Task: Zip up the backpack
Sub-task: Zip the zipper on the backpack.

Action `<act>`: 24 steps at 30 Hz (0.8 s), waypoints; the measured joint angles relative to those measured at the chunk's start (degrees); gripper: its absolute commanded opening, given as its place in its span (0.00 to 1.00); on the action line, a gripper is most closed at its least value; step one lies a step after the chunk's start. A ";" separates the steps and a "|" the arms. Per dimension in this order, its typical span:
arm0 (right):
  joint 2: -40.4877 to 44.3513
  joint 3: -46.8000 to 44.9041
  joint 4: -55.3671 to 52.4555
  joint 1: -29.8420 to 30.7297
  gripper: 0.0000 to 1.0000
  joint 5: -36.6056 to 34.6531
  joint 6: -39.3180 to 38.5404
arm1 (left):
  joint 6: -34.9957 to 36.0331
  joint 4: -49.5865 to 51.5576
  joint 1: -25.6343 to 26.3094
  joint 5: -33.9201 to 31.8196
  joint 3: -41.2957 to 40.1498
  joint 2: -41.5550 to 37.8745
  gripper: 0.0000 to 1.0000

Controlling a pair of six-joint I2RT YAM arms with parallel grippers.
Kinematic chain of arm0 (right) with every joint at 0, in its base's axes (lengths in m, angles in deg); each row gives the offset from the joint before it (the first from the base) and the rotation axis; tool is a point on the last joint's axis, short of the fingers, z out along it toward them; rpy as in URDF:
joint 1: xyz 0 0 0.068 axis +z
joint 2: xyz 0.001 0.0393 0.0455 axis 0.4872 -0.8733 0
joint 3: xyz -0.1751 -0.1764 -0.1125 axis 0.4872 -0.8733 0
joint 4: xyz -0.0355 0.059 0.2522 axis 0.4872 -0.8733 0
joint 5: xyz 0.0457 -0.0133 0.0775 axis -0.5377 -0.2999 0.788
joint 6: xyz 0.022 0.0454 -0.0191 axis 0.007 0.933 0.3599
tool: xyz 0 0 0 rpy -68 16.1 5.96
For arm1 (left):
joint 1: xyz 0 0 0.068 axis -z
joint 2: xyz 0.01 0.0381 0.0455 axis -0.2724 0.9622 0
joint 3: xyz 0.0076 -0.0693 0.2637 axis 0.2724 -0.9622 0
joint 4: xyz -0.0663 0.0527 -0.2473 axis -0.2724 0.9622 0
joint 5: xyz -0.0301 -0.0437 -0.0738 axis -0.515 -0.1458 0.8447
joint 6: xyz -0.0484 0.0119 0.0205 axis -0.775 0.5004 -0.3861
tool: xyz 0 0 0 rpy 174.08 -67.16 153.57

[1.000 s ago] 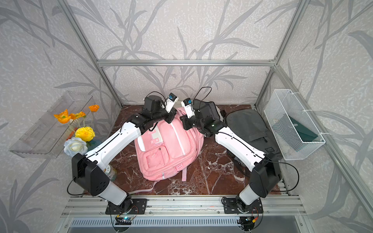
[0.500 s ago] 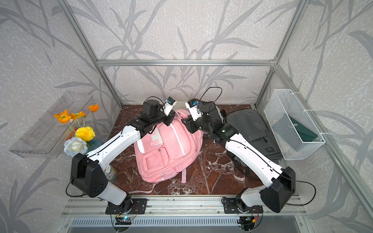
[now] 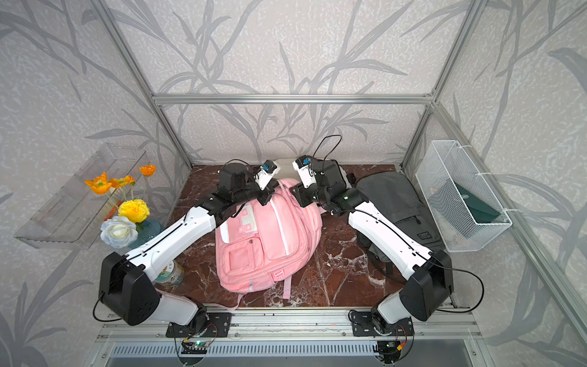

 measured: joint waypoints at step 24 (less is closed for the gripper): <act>2.36 -0.17 -3.21 7.23 0.11 -14.95 -12.37 | 2.51 0.52 1.29 1.84 0.00 0.00 0.00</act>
